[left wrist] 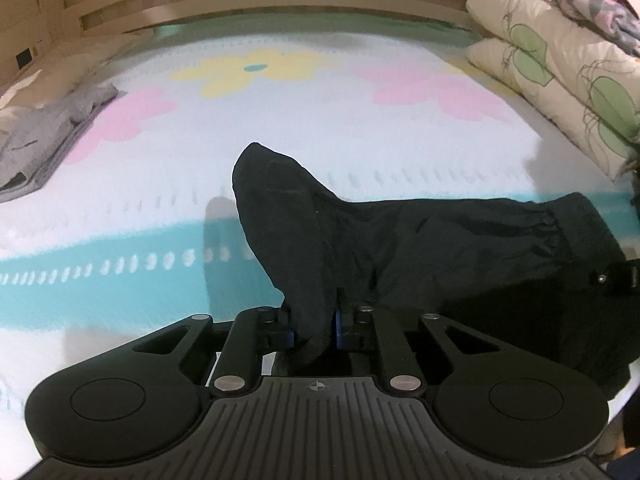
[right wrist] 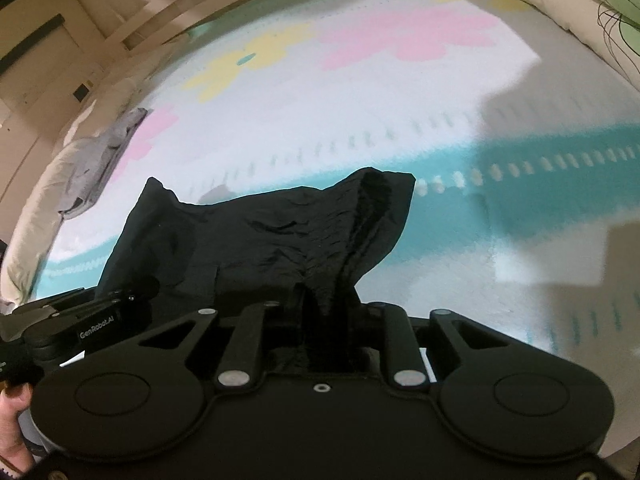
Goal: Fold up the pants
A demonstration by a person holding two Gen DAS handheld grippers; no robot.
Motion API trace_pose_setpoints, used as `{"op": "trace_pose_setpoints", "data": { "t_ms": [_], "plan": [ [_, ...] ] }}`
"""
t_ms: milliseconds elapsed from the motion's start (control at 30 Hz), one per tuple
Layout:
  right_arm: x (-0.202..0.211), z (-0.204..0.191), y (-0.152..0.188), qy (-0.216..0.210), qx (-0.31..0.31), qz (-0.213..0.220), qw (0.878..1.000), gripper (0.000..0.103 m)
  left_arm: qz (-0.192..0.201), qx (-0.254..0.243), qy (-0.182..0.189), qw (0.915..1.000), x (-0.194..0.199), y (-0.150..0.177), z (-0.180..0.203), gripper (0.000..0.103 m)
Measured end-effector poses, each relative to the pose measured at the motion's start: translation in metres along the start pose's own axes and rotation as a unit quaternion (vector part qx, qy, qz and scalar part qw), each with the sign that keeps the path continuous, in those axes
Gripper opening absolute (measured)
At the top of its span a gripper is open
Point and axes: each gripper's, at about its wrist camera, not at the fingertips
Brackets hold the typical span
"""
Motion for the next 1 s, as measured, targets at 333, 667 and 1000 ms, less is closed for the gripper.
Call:
{"op": "trace_pose_setpoints", "data": {
  "t_ms": [333,667,1000],
  "plan": [
    [0.0,-0.013,-0.005,-0.019,0.01,0.008,1.0,0.028,0.021,0.0,-0.008,0.9998,0.01,-0.012,-0.003,0.015],
    [-0.008,-0.026,-0.037,-0.02,0.016,0.01,1.0,0.027,0.039,0.016,-0.008,0.9991,0.002,-0.044,-0.015,0.015],
    [-0.062,-0.02,-0.107,-0.014,0.015,-0.007,1.0,0.027,0.025,0.029,-0.012,0.9992,-0.057,-0.086,-0.035,0.016]
  ]
}}
Point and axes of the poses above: each gripper's, at about its wrist camera, not at the fingertips, and x roughly against the way its jaws point, z to its right, y to its underside, and after that the axes turned 5 degrees about -y, right-handed
